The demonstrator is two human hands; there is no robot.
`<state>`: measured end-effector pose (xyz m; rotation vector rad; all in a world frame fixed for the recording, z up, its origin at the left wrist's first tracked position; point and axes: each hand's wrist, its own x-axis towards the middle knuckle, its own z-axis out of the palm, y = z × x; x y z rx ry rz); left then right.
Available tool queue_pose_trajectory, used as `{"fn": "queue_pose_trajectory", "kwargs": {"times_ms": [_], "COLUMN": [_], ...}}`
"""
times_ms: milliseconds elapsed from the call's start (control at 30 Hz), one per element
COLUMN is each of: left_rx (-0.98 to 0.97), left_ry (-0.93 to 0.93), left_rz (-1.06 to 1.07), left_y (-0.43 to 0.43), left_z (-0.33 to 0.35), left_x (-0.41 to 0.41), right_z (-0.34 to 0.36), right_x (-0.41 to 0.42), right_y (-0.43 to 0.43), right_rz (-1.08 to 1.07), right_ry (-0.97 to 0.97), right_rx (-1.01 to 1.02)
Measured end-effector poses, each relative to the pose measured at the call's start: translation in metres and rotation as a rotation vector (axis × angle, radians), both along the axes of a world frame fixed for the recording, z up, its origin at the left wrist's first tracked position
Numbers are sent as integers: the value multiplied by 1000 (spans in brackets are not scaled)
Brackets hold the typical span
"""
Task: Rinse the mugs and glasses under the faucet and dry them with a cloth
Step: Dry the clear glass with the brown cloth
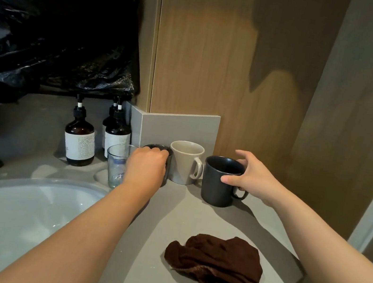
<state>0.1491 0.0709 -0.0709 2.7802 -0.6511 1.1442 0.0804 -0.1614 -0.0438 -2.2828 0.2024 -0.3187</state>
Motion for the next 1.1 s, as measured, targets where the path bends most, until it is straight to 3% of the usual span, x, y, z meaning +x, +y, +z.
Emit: {"fn": "queue_pose_trajectory", "kwargs": {"times_ms": [233, 600, 933, 1100], "left_rx": [50, -73, -71, -66], "left_ry": [-38, -24, 9, 54], "left_rz": [-7, -60, -74, -69], "left_y": [2, 3, 3, 3], "left_z": [-4, -10, -9, -7], "left_x": [4, 5, 4, -1], "right_z": [0, 1, 0, -2], "right_x": [44, 94, 100, 94], "right_y": [-15, -11, -14, -20], "right_rz": [-139, -50, 1, -69], "right_ry": [-52, -39, 3, 32], "right_rx": [65, 93, 89, 155]}}
